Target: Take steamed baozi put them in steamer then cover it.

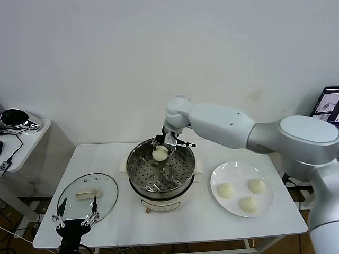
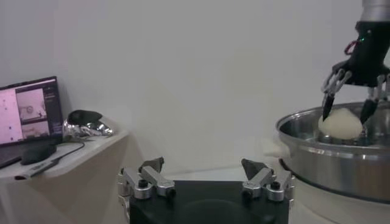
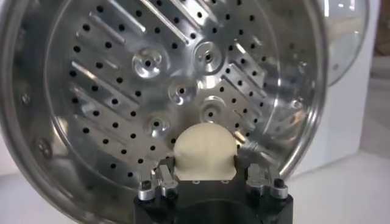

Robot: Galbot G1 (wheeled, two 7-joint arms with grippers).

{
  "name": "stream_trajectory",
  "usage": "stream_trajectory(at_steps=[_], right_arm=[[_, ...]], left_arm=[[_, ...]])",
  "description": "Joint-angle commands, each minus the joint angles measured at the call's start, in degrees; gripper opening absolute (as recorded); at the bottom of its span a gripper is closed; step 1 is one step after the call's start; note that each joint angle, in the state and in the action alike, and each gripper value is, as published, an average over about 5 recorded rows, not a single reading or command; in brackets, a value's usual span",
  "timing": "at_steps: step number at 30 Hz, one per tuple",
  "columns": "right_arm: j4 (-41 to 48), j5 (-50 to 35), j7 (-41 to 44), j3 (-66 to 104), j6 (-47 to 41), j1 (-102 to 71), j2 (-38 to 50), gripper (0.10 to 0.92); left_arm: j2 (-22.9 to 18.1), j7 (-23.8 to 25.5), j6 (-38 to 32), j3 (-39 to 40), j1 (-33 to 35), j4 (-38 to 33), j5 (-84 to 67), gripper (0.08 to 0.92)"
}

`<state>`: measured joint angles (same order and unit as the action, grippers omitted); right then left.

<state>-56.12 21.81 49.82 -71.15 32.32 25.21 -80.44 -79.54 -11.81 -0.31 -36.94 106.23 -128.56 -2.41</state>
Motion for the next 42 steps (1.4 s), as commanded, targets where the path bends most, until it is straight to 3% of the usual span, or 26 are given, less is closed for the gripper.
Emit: stream_trajectory(at_steps=[1, 8, 13, 18, 21, 27, 32, 42], right_arm=[[3.30, 7.00, -1.00, 0.36, 2.86, -1.90, -2.07, 0.631], [2.93, 6.32, -2.09, 0.74, 3.47, -1.47, -1.65, 0.791], [-2.15, -1.75, 1.09, 1.83, -0.28, 3.20, 1.72, 0.822], [-16.94, -23.29, 9.38, -0.51, -20.88, 12.56, 11.64, 0.823], [-25.28, -30.63, 12.48, -2.99, -32.75, 17.71, 20.57, 0.823], [-36.17, -32.73, 12.39, -7.71, -46.53, 21.88, 36.98, 0.823], [-41.56, -33.03, 10.96, -10.21, -51.33, 20.41, 48.36, 0.823], [-40.95, -26.60, 9.02, -4.47, -51.97, 3.12, 54.58, 0.823]], left_arm=[[0.01, -0.02, -0.03, 0.01, 0.06, -0.01, 0.02, 0.823], [-0.16, -0.05, -0.05, 0.13, 0.22, -0.19, 0.10, 0.823], [-0.19, -0.04, -0.03, 0.26, 0.42, -0.62, 0.21, 0.823], [0.09, -0.01, 0.03, 0.09, 0.70, -1.44, 0.23, 0.823], [0.40, 0.02, 0.05, -0.04, 0.92, -1.85, 0.22, 0.823], [0.96, 0.14, 0.13, 0.29, 1.27, -2.55, 0.56, 0.823], [1.33, 0.17, 0.13, 0.37, 1.43, -2.87, 0.75, 0.823], [1.24, 0.25, 0.18, 0.06, 1.22, -2.65, 0.95, 0.823]])
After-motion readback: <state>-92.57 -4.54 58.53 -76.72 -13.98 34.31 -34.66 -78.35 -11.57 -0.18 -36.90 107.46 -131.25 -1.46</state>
